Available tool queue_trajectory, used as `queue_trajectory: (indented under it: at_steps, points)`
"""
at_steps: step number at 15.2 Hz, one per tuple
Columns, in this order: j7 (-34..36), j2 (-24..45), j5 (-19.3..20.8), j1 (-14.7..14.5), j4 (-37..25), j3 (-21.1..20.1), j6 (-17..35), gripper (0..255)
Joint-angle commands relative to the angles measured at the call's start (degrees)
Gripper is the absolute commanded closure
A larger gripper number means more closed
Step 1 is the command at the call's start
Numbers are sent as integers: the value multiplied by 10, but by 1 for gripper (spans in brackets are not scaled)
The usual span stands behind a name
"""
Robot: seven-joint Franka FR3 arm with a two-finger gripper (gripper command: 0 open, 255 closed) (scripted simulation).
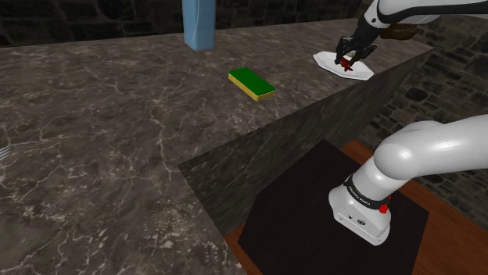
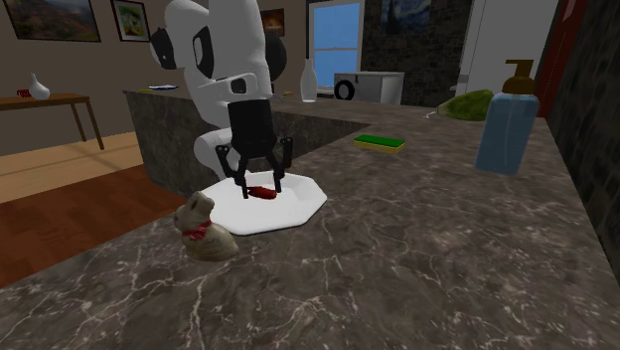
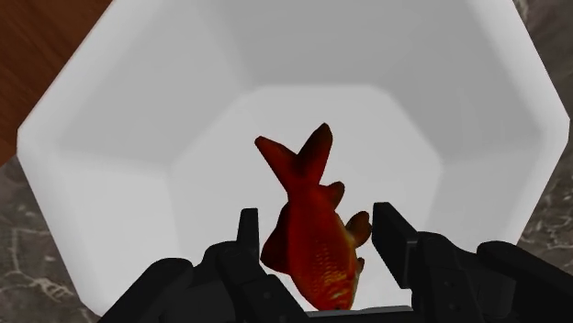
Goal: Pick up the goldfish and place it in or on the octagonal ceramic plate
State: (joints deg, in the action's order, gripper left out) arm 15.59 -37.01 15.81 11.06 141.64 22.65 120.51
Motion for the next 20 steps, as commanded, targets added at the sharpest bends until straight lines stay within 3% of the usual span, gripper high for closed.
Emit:
queue_trajectory:
  at_steps: [1,2,3,8,12,20]
  points:
    - [0,0,0,0,0,0,0,255]
    - [0,0,0,0,0,0,0,255]
    - [0,0,0,0,0,0,0,0]
    - [0,0,0,0,0,0,0,0]
    - [-1,-26,-9,0,-52,-19,-78,0]
    - [-1,-26,-9,0,-52,-19,-78,0]
